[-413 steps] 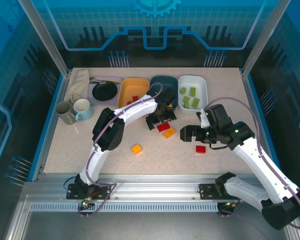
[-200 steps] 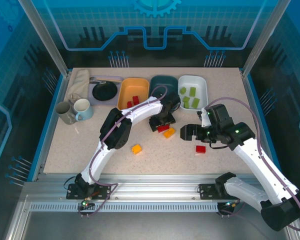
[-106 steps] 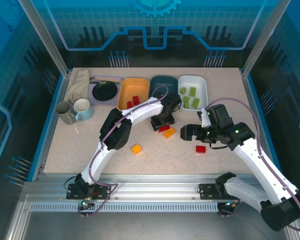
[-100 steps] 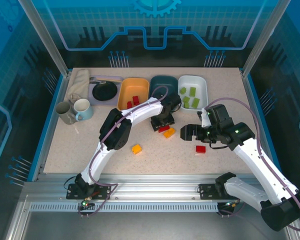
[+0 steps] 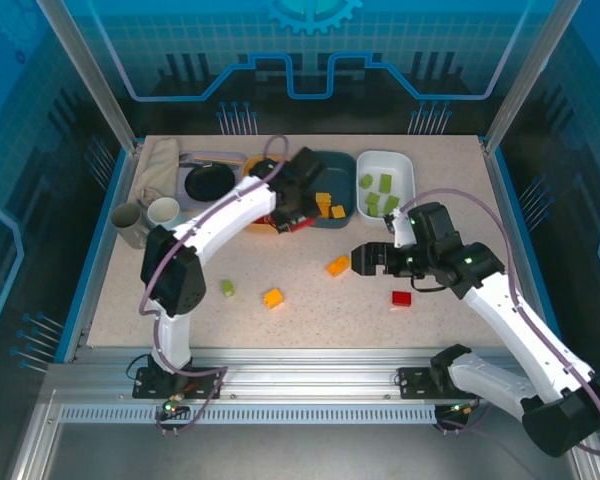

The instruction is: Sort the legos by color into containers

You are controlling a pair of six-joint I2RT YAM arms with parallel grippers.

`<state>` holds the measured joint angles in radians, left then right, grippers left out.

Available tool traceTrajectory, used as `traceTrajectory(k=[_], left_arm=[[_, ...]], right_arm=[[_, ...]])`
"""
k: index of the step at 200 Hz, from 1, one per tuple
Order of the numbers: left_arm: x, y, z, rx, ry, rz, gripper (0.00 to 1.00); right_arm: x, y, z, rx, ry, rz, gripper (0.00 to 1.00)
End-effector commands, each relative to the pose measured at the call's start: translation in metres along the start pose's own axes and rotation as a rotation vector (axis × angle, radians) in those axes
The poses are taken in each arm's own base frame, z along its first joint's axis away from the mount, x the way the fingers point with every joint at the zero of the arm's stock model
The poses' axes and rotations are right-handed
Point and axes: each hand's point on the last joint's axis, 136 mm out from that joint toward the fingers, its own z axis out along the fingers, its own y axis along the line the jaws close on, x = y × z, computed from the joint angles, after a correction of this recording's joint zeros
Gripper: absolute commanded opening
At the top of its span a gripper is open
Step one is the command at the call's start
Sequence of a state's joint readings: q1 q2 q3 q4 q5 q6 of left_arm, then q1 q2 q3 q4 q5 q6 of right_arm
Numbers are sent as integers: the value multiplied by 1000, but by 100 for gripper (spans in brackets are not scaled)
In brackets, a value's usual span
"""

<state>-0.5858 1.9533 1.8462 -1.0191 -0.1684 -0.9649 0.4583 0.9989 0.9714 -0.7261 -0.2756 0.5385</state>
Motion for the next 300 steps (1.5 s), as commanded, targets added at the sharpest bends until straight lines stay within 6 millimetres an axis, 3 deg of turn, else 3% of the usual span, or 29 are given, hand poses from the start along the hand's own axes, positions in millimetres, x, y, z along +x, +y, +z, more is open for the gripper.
traceTrajectory(k=[1,55,94,125,160,192,223,251,279,300], left_arm=[[-45,19,2,-26,-62,19,55],[-141,33,33,-39,-205,-8,56],[-181,28,73,-70,-242,15,57],[-195,29,105,-89,-248,12,58],[-186,39,129,-123,-191,-4,58],[-175,45,140,-151,-151,-1,61],[-170,52,136,-177,-127,-8,70],[-176,46,115,-150,-155,-15,79],[-185,31,75,-83,-207,-23,84],[-190,25,29,-40,-254,-51,85]], right_arm=[[-37,39,8,-118,-102,-65,97],[-97,69,26,-172,-209,-54,97],[-114,69,35,-159,-204,-20,97],[-121,69,38,-157,-208,-5,97],[-117,61,46,-134,-179,14,97],[-115,56,54,-124,-158,32,97],[-118,55,59,-115,-143,33,98],[-118,55,60,-95,-122,3,98],[-110,52,60,-49,-95,-60,98],[-93,56,68,-11,-46,-134,96]])
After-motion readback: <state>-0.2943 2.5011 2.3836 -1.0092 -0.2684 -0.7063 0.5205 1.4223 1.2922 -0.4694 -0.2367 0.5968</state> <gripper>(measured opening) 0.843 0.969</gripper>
